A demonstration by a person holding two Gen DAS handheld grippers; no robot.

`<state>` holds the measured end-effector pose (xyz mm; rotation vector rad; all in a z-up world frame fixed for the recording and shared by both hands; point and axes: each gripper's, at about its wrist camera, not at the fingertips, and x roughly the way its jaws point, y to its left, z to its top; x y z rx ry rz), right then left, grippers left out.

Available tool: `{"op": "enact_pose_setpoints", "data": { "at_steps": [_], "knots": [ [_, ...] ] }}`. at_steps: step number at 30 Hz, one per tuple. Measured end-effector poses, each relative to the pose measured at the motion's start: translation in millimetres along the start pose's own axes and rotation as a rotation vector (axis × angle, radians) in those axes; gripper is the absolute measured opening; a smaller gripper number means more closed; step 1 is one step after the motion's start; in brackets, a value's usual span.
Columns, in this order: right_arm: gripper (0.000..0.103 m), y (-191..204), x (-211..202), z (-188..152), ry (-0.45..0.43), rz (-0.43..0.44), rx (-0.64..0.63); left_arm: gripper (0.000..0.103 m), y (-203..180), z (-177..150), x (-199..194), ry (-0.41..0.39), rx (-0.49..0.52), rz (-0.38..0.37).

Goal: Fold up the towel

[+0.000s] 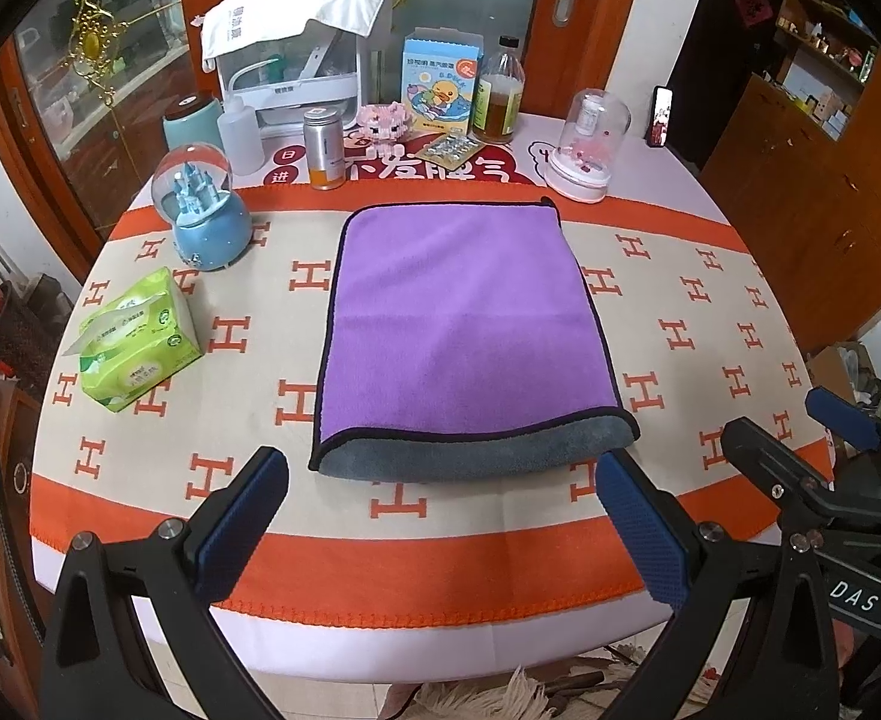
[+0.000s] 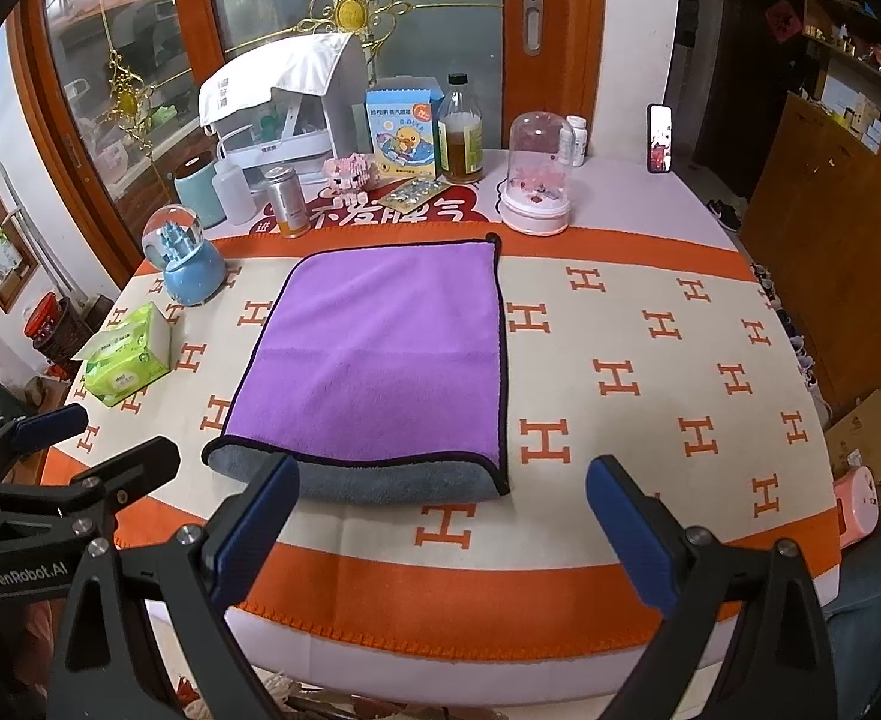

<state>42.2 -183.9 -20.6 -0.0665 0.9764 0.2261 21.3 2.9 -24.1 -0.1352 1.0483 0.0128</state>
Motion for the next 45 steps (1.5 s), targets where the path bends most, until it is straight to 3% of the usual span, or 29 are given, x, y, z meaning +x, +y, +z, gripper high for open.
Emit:
{"op": "enact_pose_setpoints", "data": {
  "at_steps": [13, 19, 26, 33, 38, 45],
  "knots": [
    [0.096, -8, 28, 2, 0.064, 0.02, 0.011, 0.102, 9, 10, 30, 0.014, 0.017, -0.015],
    [0.096, -10, 48, 3, 0.104, 0.023, 0.014, 0.102, 22, 14, 49, -0.007, -0.026, 0.0],
    [0.093, -15, 74, 3, 0.142, 0.018, 0.013, 0.101, 38, 9, 79, 0.015, -0.098, -0.054],
    [0.082, -24, 103, -3, 0.179, 0.072, -0.029, 0.098, 49, -2, 111, 0.069, -0.006, -0.044],
    [0.075, -33, 121, -7, 0.184, 0.122, -0.092, 0.091, 66, -6, 130, 0.109, 0.035, -0.046],
    [0.064, -43, 146, -6, 0.214, 0.234, -0.195, 0.066, 89, -6, 160, 0.181, 0.094, -0.11]
  ]
}}
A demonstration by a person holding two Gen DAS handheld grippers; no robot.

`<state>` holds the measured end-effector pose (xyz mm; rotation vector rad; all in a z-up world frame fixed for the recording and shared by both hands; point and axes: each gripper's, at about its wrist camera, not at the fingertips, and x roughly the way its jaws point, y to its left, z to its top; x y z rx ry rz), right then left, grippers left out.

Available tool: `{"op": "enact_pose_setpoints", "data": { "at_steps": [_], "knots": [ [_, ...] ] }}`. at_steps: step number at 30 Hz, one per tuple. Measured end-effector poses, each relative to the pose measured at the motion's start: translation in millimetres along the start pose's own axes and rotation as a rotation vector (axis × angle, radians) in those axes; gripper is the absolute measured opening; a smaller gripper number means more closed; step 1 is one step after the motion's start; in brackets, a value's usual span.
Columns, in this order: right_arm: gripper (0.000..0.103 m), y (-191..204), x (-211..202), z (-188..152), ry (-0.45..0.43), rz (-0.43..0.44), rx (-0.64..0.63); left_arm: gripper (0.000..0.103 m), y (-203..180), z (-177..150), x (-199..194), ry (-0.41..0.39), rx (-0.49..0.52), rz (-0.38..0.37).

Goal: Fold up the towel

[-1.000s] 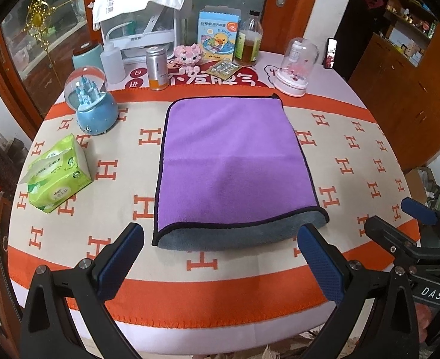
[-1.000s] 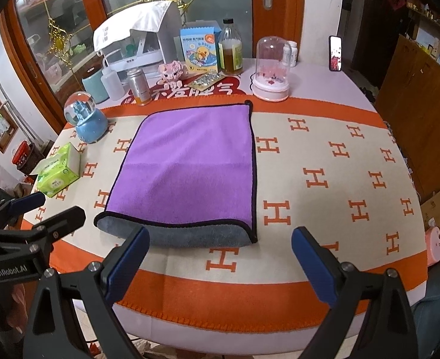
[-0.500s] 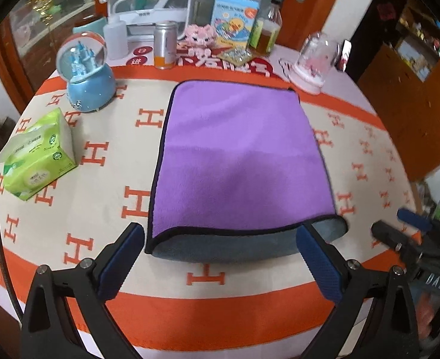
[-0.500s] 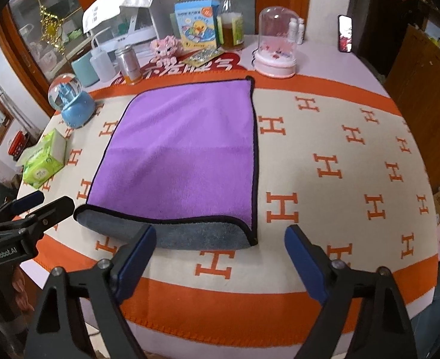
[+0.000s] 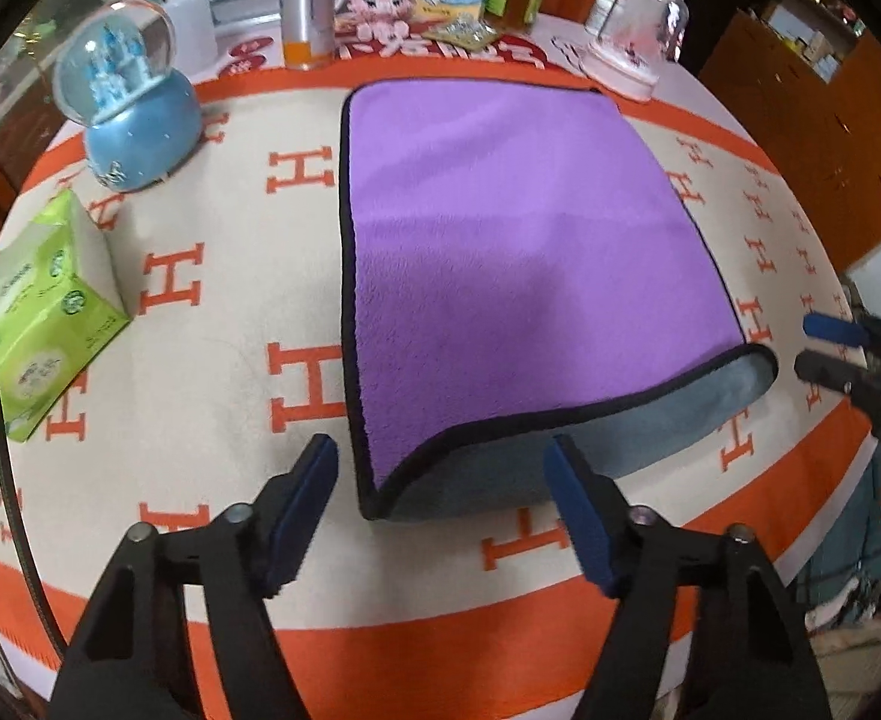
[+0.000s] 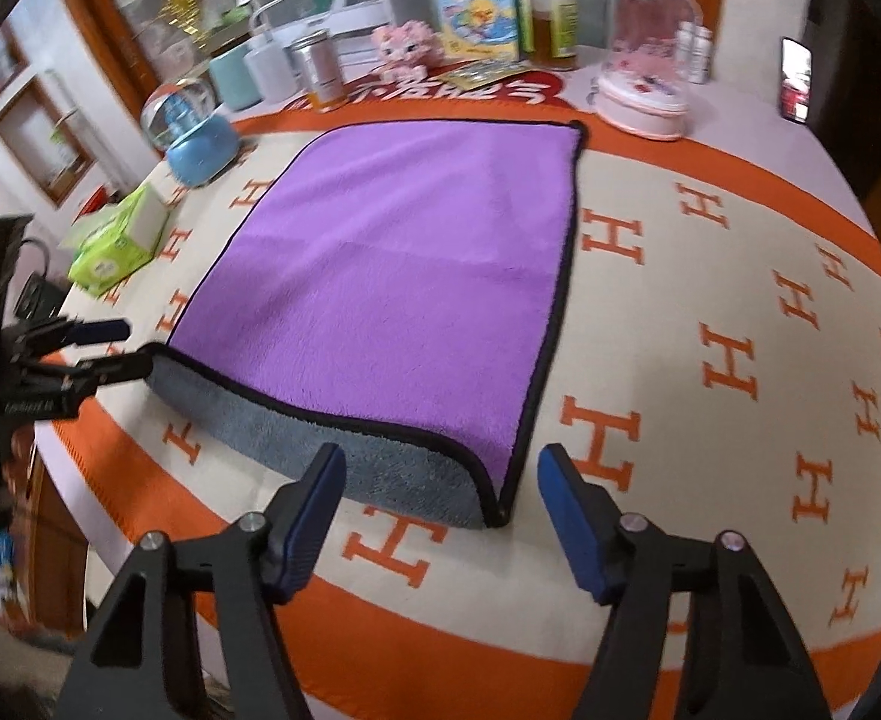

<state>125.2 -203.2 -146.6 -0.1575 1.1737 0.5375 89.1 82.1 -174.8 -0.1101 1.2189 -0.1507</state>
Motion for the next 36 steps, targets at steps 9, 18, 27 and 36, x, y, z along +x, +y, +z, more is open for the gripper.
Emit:
{"op": "enact_pose_setpoints", "data": {
  "at_steps": [9, 18, 27, 36],
  "knots": [
    [0.046, -14, 25, 4, 0.067, 0.165, -0.065, 0.058, 2, 7, 15, 0.038, 0.089, -0.132],
    [0.033, -18, 39, 6, 0.096, 0.197, -0.087, 0.049, -4, 12, 25, 0.09, 0.176, -0.179],
    [0.03, -24, 47, 6, 0.112, 0.206, -0.09, 0.043, 10, 11, 35, 0.14, 0.164, -0.188],
    [0.014, -22, 48, 1, 0.125, 0.212, -0.098, 0.015, 6, 11, 39, 0.155, 0.18, -0.172]
  ]
}}
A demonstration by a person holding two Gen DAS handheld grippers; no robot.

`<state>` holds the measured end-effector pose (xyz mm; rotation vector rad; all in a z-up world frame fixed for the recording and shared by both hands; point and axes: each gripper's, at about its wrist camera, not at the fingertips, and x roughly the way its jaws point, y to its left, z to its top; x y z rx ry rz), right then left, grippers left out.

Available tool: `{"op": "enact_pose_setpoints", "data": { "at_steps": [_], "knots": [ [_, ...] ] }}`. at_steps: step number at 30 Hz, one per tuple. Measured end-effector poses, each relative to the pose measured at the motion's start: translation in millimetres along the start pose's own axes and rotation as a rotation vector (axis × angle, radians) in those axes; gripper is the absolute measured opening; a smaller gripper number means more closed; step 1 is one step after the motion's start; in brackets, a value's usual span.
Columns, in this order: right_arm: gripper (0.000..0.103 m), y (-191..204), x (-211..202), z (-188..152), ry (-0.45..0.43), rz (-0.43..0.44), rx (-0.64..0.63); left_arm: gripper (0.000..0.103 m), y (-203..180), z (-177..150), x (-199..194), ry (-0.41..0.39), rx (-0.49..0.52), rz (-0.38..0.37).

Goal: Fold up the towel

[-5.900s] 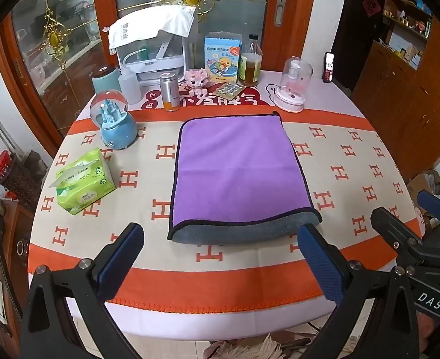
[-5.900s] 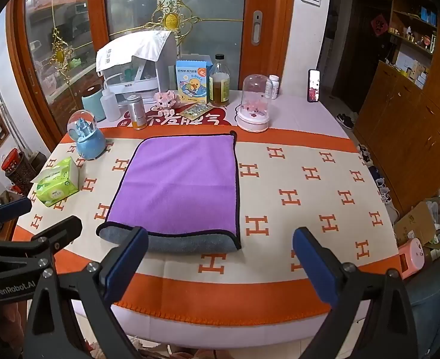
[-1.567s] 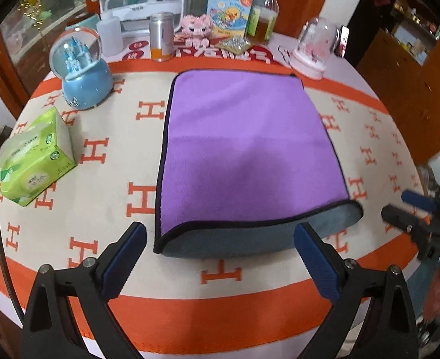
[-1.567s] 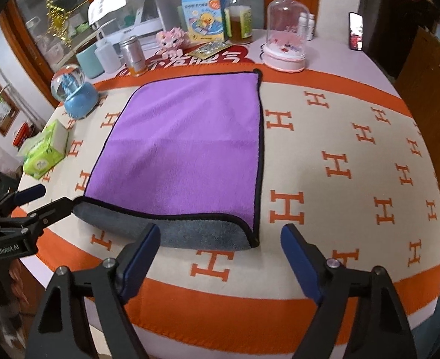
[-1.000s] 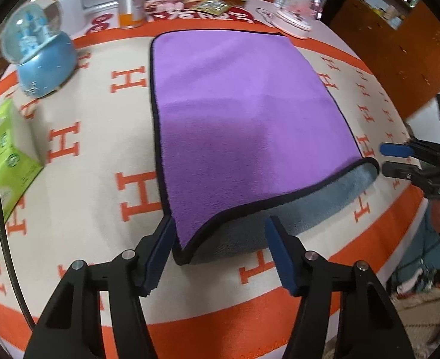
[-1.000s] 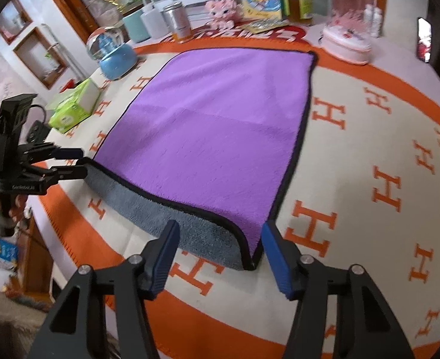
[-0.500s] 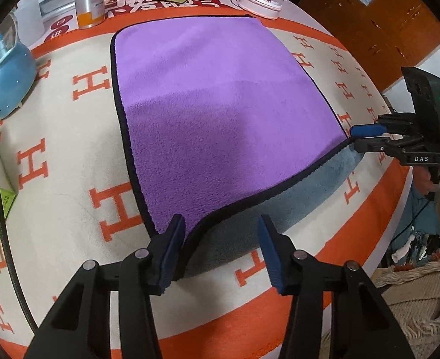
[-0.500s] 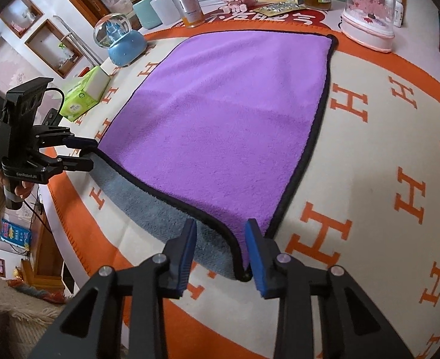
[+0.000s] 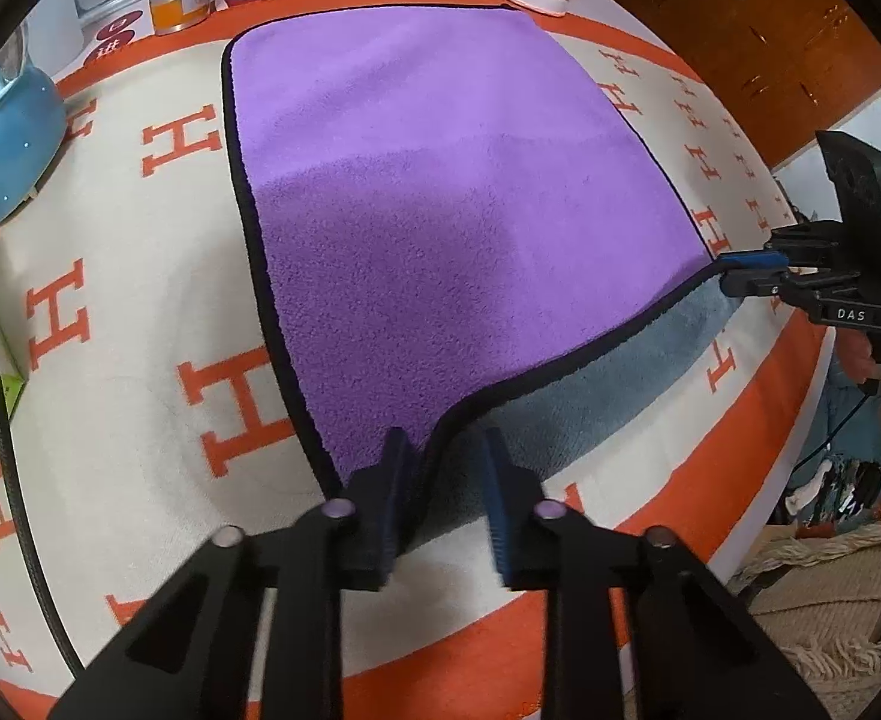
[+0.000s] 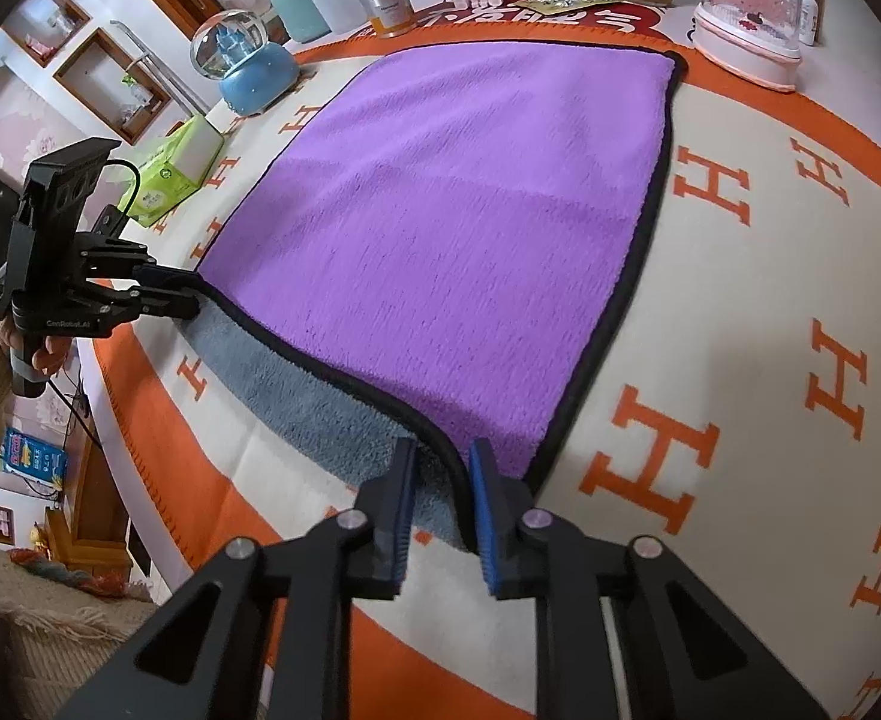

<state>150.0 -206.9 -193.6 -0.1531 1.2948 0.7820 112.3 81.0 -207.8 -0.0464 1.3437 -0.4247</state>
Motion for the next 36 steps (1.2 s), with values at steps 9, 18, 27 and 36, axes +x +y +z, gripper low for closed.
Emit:
{"op": "enact_pose_setpoints", "data": {
  "at_steps": [9, 18, 27, 36],
  "knots": [
    [0.005, 11, -11, -7, -0.037, -0.05, -0.001, 0.008, -23, -3, -11, -0.013, -0.026, 0.15],
    [0.005, 29, -57, 9, -0.111, -0.121, -0.011, 0.008, -57, 17, -69, -0.089, -0.13, 0.353],
    [0.005, 31, -128, 63, -0.282, -0.186, -0.014, 0.008, -76, 63, -138, -0.226, -0.161, 0.473],
    [0.005, 11, -109, 138, -0.326, -0.295, 0.059, 0.008, -30, 142, -117, -0.27, -0.206, 0.512]
  ]
}}
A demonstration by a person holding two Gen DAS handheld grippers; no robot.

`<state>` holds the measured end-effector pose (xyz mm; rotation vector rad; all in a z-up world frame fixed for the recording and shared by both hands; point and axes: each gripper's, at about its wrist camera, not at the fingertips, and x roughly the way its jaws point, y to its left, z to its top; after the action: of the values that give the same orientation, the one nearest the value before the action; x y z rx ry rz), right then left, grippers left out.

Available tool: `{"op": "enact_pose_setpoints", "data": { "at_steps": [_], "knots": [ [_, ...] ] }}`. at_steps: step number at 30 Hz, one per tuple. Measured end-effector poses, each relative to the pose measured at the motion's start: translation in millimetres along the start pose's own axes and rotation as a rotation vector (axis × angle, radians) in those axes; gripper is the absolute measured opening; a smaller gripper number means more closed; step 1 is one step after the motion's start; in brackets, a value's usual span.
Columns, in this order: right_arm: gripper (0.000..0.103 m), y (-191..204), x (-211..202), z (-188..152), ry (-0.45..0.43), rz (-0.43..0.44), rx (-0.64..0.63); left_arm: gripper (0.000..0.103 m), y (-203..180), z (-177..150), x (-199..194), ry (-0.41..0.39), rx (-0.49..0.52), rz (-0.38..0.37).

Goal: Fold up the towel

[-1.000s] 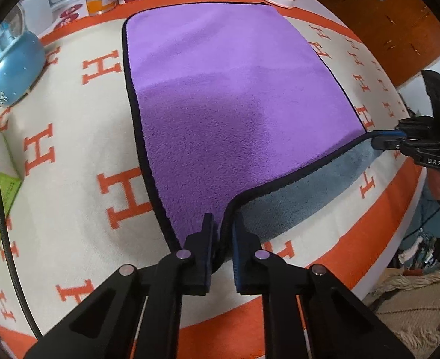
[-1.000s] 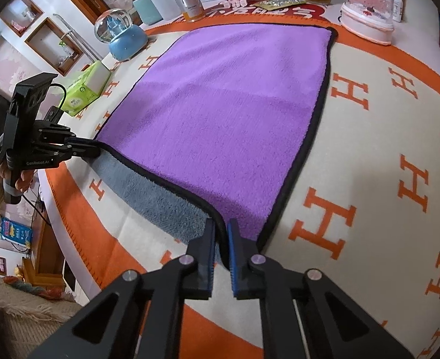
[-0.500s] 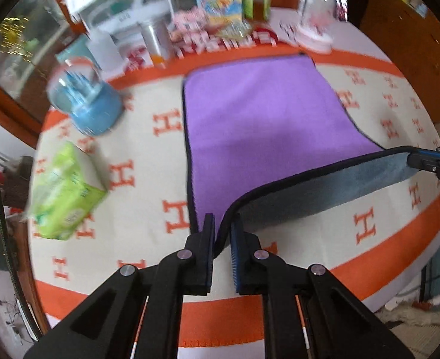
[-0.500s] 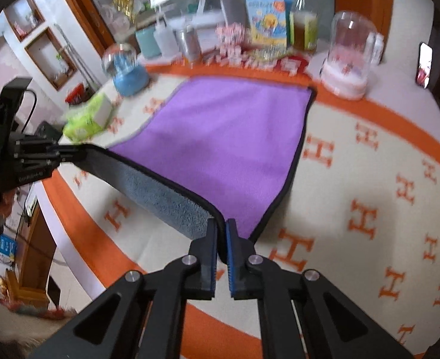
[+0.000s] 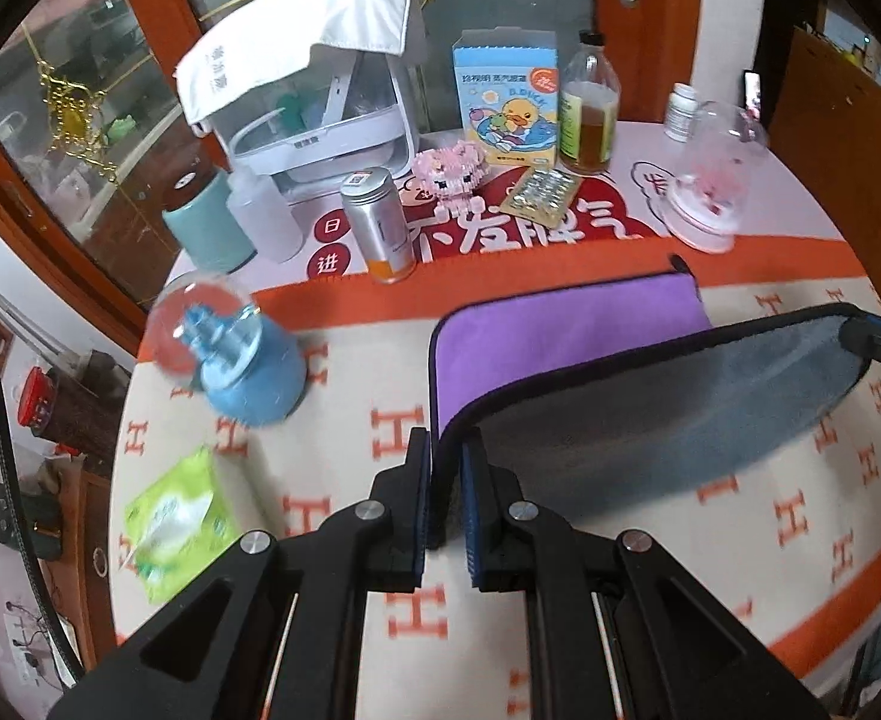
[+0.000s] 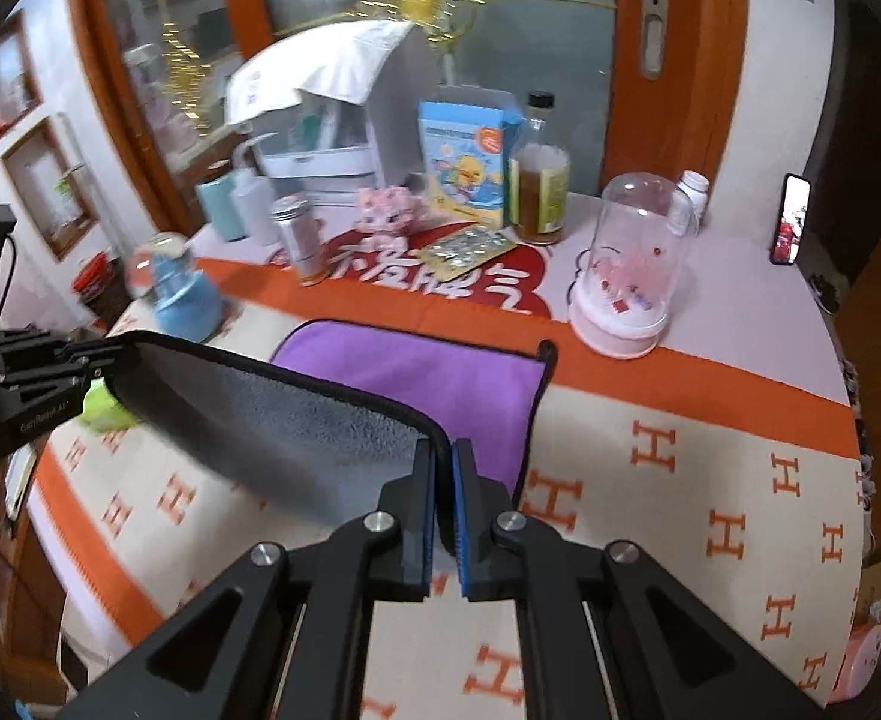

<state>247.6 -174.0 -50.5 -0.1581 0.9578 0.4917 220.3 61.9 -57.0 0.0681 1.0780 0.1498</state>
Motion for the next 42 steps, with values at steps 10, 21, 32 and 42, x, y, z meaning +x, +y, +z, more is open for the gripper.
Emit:
{"op": "enact_pose_setpoints", "data": {
  "at_steps": [10, 21, 32, 42],
  "knots": [
    [0.005, -24, 87, 32, 0.074, -0.123, 0.096, 0.008, 4, 50, 102, 0.034, -0.043, -0.021],
    [0.005, -41, 159, 45, 0.157, -0.199, 0.146, 0.008, -10, 67, 179, 0.108, -0.037, -0.003],
    [0.01, -44, 190, 42, 0.216, -0.239, 0.153, 0.038, -11, 67, 211, 0.132, -0.054, 0.006],
    [0.034, -45, 164, 33, 0.178, -0.225, 0.204, 0.08, -14, 62, 175, 0.069, -0.05, -0.06]
  ]
}}
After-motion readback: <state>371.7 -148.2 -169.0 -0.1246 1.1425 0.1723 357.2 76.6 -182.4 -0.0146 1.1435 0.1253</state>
